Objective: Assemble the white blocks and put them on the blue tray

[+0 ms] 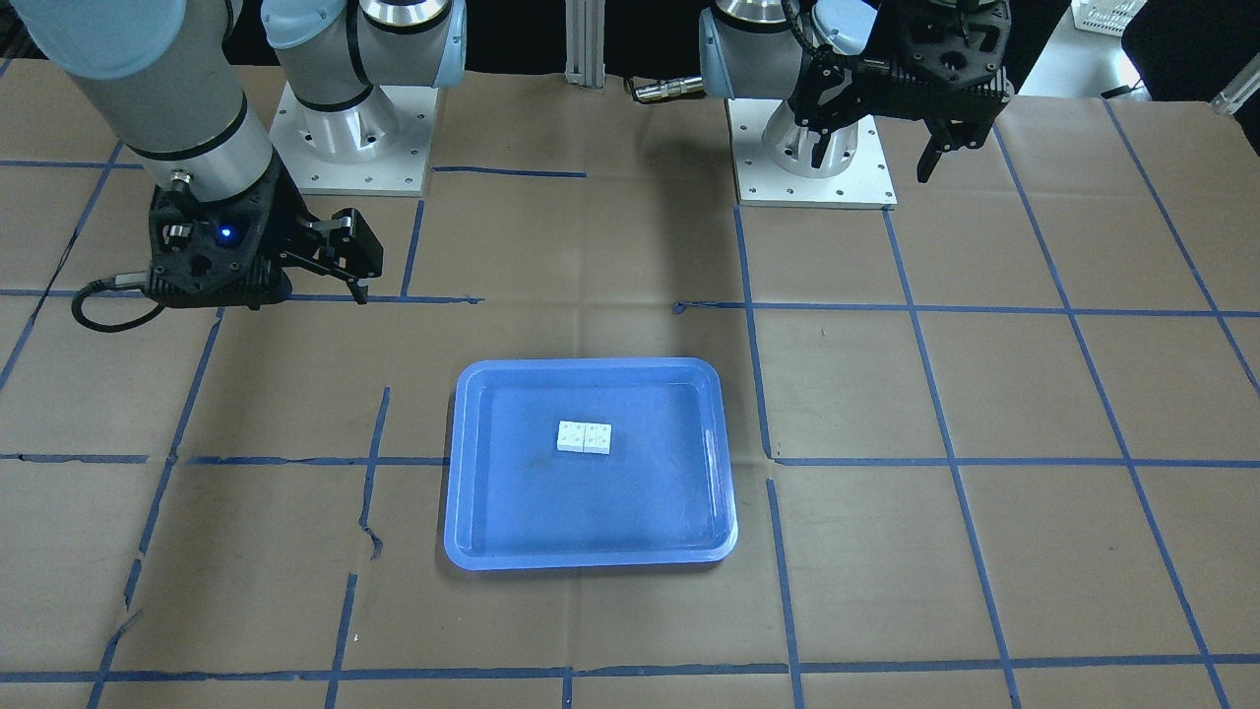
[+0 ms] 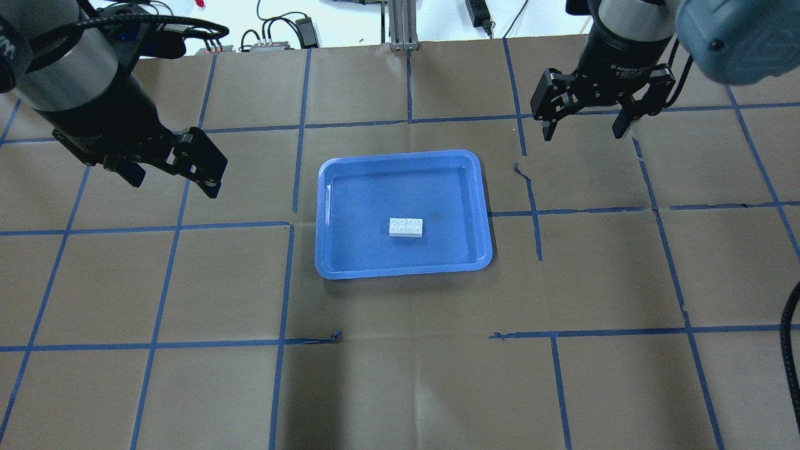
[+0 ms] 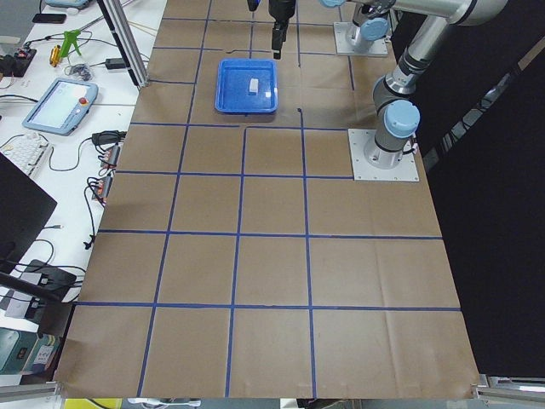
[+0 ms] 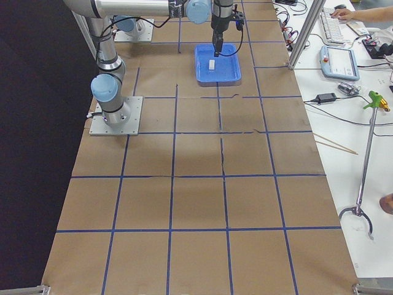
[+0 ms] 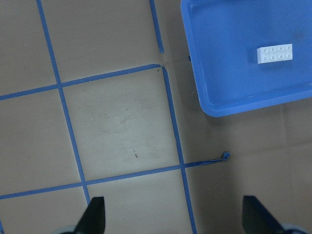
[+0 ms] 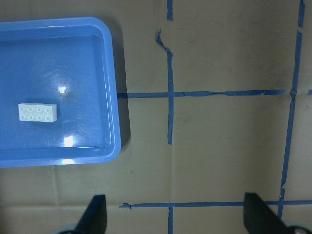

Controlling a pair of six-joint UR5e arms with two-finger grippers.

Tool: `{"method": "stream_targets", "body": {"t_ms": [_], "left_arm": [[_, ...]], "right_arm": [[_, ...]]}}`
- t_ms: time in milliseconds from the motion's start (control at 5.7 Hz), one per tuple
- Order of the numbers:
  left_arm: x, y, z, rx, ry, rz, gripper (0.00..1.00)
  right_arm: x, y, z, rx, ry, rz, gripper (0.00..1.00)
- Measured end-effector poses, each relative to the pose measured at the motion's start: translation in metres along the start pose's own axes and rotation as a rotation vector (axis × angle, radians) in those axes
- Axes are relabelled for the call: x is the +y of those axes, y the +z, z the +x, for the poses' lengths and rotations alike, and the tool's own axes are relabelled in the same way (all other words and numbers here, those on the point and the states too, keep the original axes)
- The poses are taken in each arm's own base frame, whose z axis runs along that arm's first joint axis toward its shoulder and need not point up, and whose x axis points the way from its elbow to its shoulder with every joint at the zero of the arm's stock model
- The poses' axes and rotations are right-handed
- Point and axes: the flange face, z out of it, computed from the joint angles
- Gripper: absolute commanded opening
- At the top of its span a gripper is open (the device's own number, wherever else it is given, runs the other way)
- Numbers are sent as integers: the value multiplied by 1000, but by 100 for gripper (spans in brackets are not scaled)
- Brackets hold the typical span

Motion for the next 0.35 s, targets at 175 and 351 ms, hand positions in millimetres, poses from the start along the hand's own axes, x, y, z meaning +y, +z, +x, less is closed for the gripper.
{"method": "stream_targets", "body": {"t_ms": [175,351], "left_arm": [[0,0,0,0,0,0,99],[0,0,0,0,0,0,99]], "right_arm": [[-1,-4,0,-2,7,0,100],[-1,-4,-1,-4,9,-1,100]]}}
